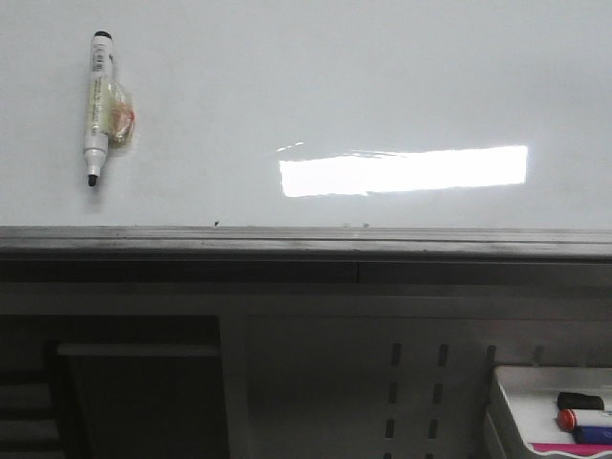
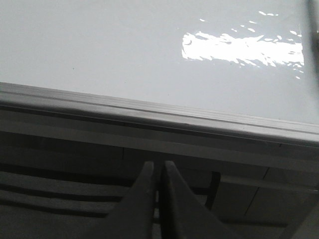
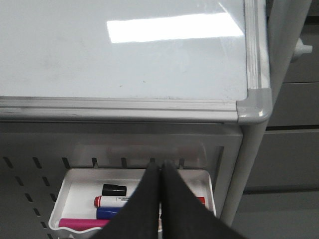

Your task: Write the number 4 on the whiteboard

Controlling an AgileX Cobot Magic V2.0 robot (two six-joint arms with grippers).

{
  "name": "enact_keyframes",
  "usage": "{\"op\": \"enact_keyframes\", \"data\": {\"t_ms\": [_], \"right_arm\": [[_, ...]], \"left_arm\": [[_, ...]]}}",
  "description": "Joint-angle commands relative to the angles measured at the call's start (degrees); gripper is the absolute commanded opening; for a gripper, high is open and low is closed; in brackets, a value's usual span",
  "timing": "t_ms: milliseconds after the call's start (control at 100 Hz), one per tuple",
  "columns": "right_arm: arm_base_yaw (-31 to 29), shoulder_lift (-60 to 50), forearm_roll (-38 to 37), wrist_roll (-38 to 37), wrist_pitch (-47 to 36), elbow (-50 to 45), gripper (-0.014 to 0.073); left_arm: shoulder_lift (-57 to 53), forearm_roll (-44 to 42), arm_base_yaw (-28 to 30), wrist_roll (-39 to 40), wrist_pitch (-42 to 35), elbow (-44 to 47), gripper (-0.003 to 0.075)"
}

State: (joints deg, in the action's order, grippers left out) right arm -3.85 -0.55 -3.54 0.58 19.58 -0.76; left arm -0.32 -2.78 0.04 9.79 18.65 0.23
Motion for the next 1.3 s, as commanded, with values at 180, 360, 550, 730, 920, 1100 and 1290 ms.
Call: {"op": "enact_keyframes", "data": {"t_ms": [180, 360, 550, 730, 920, 1100, 1290], "right_arm": [[0.1, -0.83, -0.77, 0.0, -2.49, -1.27, -0.0064], [0.1, -0.83, -0.77, 0.0, -5.58, -1.27, -0.0064], [0.1, -0.83, 1.8, 0.0, -11.44, -1.27, -0.0064], [0.1, -0.83, 7.16, 0.0, -12.56, -1.17, -0.0064], [0.1, 3.07, 11.22, 0.0, -8.13, 2.09, -0.0064], [0.1, 12.5, 9.85, 0.0, 0.79, 9.47, -0.0064], [0.1, 20.9, 9.85, 0.0, -0.5, 15.96, -0.0064]], "left_arm": [[-1.44, -1.98, 0.11, -0.04, -5.13, 1.91, -0.002], [-1.44, -4.49, 0.11, -0.04, -5.83, 1.91, -0.002], [-1.44, -4.49, 0.11, -0.04, -7.13, 1.91, -0.002], [-1.44, -4.23, 0.11, -0.04, -14.46, 1.8, -0.002], [2.31, -2.33, 0.11, 0.18, -13.03, -0.56, -0.002], [11.95, -2.33, 0.11, 0.18, -11.15, -6.6, -0.002], [19.29, -2.33, 0.11, 0.18, -11.95, -10.83, -0.002]]}}
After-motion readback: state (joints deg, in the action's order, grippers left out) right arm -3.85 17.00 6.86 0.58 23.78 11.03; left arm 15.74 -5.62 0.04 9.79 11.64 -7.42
